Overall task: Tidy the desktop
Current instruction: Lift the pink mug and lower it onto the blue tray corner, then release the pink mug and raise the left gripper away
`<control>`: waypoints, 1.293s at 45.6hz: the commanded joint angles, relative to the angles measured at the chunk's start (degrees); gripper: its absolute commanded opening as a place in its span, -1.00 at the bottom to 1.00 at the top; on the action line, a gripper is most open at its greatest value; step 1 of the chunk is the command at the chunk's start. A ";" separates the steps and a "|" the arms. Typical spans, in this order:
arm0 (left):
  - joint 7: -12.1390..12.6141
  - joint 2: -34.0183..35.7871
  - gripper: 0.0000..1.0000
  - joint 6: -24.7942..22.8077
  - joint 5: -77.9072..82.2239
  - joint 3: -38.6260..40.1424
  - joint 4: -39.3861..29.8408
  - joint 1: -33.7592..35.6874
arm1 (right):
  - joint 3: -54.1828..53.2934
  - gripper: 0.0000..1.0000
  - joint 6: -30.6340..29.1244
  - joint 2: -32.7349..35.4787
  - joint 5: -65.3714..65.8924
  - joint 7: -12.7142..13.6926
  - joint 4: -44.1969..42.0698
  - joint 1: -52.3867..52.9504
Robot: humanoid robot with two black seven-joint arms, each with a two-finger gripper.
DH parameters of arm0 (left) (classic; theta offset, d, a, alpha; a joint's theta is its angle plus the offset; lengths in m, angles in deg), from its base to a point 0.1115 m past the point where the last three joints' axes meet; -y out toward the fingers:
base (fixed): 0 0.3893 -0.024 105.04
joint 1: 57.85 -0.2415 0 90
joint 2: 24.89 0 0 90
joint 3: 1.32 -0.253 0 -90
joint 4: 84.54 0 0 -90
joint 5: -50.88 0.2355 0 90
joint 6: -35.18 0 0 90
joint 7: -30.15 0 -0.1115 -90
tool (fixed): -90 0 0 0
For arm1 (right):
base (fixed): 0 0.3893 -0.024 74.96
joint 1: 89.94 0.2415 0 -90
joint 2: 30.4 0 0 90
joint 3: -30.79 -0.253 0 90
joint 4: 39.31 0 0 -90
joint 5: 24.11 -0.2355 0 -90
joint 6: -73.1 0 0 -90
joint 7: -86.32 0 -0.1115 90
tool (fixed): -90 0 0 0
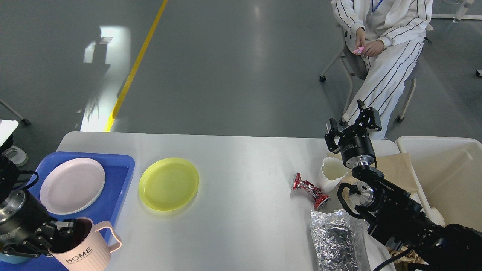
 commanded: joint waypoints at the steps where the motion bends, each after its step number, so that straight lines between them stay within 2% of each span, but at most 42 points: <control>1: 0.05 2.61 -1.00 8.68 -0.90 0.30 -0.01 -5.47 | 0.01 1.00 -0.02 -0.03 -0.01 0.00 -0.02 -0.01; 4: 0.05 3.75 -1.00 13.24 -1.52 -0.05 0.08 -8.10 | 0.01 1.00 -0.02 -0.03 -0.01 0.00 -0.02 -0.01; 7: 0.05 5.16 -1.00 15.80 -1.52 -0.14 0.17 -9.42 | 0.01 1.00 -0.02 -0.03 -0.01 0.00 -0.02 -0.01; 15: 0.13 8.41 -1.00 20.03 -1.52 -0.14 1.40 -11.18 | 0.01 1.00 0.07 -0.03 -0.01 0.00 -0.02 -0.01; 22: 0.40 9.03 -1.00 24.07 -2.04 1.00 5.26 -16.28 | 0.01 1.00 -0.02 -0.03 -0.01 0.00 -0.02 -0.01; 29: 0.66 9.82 -1.00 24.78 -5.91 4.51 8.51 -21.38 | 0.01 1.00 -0.02 -0.03 -0.01 0.00 -0.02 -0.01; 49: 1.01 9.21 -1.00 24.87 -9.25 7.77 16.25 -28.50 | 0.01 1.00 -0.02 -0.03 -0.01 0.00 -0.02 -0.01; 59: 1.37 9.03 -0.76 24.87 -9.25 7.86 18.54 -29.73 | 0.01 1.00 -0.02 -0.03 -0.01 0.00 -0.02 -0.01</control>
